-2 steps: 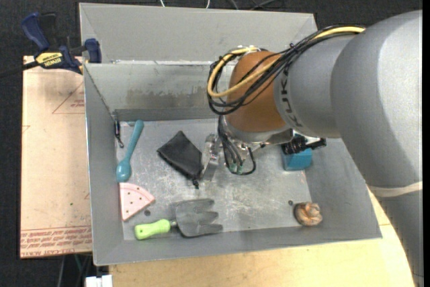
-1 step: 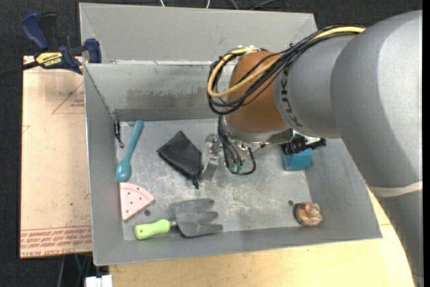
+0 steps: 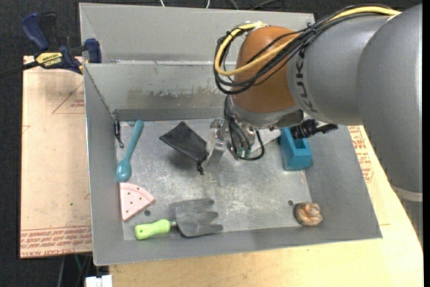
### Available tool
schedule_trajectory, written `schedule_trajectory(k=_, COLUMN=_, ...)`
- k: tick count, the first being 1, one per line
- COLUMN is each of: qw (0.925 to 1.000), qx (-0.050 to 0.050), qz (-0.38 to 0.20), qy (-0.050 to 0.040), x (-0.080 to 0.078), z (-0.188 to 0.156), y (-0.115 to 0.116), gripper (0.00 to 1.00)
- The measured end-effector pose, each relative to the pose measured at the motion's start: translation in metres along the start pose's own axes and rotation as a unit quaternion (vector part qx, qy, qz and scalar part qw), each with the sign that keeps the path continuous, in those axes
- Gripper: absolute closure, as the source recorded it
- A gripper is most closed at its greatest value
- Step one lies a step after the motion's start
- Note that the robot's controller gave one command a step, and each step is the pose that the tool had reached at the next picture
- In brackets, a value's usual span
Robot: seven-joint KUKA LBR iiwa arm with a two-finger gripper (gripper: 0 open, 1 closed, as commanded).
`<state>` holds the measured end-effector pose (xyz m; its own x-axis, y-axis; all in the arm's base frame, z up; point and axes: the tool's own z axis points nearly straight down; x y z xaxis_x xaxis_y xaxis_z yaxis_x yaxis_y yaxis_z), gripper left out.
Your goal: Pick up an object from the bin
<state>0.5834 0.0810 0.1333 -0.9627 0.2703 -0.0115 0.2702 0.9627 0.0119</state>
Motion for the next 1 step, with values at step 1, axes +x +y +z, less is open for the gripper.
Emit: schedule_trajectory(k=1, qw=0.9999, qx=-0.001, qz=-0.016, qy=-0.0014, x=0.0104, z=-0.071, y=0.0002, gripper=1.0)
